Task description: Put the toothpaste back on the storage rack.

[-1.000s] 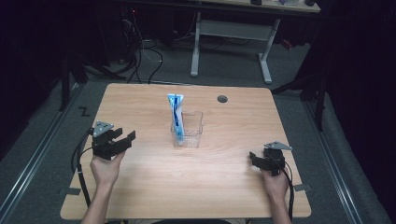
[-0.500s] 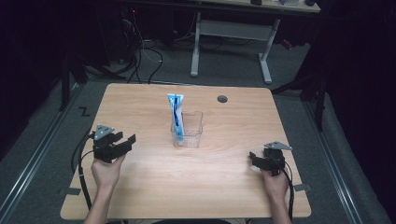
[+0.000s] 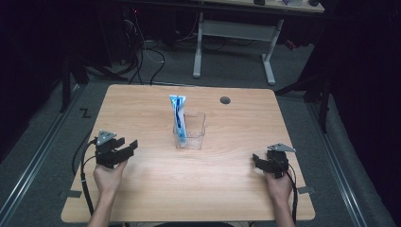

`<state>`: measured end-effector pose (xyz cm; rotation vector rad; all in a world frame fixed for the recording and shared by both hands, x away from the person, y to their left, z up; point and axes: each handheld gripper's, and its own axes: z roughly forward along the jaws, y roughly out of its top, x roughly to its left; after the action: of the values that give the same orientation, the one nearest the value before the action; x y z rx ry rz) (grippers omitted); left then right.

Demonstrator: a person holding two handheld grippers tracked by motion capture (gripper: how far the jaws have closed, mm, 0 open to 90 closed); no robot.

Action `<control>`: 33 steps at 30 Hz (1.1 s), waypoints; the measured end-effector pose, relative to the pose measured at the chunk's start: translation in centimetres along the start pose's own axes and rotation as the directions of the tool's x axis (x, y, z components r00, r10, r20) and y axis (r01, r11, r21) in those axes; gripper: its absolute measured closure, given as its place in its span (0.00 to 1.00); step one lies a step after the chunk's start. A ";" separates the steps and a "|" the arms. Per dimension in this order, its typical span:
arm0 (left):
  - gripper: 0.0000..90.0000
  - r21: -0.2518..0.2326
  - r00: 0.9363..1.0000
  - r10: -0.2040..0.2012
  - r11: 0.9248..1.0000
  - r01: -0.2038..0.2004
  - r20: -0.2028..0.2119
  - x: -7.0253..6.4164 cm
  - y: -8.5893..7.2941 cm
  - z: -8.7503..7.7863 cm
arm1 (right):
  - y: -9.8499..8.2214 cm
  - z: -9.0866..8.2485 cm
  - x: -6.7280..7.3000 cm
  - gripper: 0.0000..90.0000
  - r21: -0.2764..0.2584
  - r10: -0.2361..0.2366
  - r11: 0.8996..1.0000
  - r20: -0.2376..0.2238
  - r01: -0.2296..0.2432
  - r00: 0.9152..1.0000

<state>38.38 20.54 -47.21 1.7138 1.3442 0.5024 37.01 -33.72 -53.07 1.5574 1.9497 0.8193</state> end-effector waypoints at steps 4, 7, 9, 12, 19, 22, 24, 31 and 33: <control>0.48 0.007 1.000 -0.001 1.000 0.001 -0.002 -0.1 -0.2 0.2 | 0.0 0.0 0.0 0.35 0.000 0.000 1.000 0.000 0.000 1.000; 0.48 0.011 1.000 -0.004 1.000 0.004 0.000 -0.1 -0.4 0.3 | 0.0 0.0 0.0 0.35 0.000 0.000 1.000 0.000 0.000 1.000; 0.48 0.016 1.000 -0.009 1.000 0.009 0.001 -0.1 -0.6 0.4 | 0.0 0.0 0.0 0.35 0.000 0.000 1.000 0.000 0.000 1.000; 0.49 0.021 1.000 -0.019 1.000 0.019 0.015 -0.1 -0.9 0.6 | 0.0 0.0 0.0 0.35 0.000 0.000 1.000 0.000 0.000 1.000; 0.49 0.036 1.000 -0.017 0.999 0.016 0.020 -0.4 -1.5 1.0 | 0.0 0.0 0.0 0.35 0.000 0.000 1.000 0.000 0.000 1.000; 0.49 0.043 1.000 -0.018 0.999 0.017 0.020 -0.4 -1.8 1.2 | 0.0 0.0 0.0 0.35 0.000 0.000 1.000 0.000 0.000 1.000; 0.49 0.047 1.000 -0.020 0.999 0.019 0.020 -0.5 -1.9 1.4 | 0.0 0.0 0.0 0.35 0.000 0.000 1.000 0.000 0.000 1.000; 0.49 0.061 0.999 -0.026 0.998 0.024 0.024 -0.6 -2.6 1.7 | 0.0 0.0 0.0 0.35 0.000 0.000 1.000 0.000 0.000 1.000; 0.49 0.066 0.999 -0.030 0.997 0.028 0.024 -0.7 -2.8 1.8 | 0.0 0.0 0.0 0.35 0.000 0.000 1.000 0.000 0.000 1.000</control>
<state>37.92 19.29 -50.40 1.7455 1.3790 0.4237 37.00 -33.72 -53.07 1.5576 1.9497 0.8194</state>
